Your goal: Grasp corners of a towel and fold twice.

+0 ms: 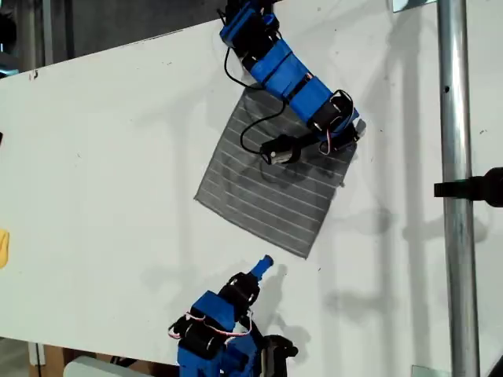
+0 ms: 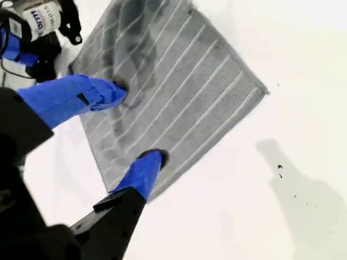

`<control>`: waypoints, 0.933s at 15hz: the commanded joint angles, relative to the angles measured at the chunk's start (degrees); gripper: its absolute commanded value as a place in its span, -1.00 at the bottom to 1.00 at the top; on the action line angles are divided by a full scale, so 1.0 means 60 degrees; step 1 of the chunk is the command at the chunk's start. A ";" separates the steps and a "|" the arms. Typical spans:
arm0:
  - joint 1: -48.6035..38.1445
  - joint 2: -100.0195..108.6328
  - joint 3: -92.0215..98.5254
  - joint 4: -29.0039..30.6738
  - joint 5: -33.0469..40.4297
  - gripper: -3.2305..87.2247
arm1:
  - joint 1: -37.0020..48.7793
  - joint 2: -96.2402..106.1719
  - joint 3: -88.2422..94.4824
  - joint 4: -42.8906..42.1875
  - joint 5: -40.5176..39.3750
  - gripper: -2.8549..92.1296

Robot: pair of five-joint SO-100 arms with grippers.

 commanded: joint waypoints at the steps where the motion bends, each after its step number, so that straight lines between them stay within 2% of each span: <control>1: 0.0645 -0.1172 -0.1157 -0.0234 0.0117 -0.45 | 0.0015 -0.0015 0.0044 -0.0044 -0.0117 -0.94; 7: 0.1216 -0.3911 -0.1699 -0.1333 0.0542 -0.31 | -0.0015 0.0044 0.0044 -0.0029 -0.0073 -0.94; 12: 0.0410 -0.5728 -0.1699 -0.2344 0.0645 -0.32 | -0.0088 0.0103 0.0044 0.0000 0.0000 -0.94; 14: 0.0205 -0.6753 -0.1655 -0.3032 0.0381 -0.33 | -0.0132 0.0146 0.0044 0.0059 0.0073 -0.94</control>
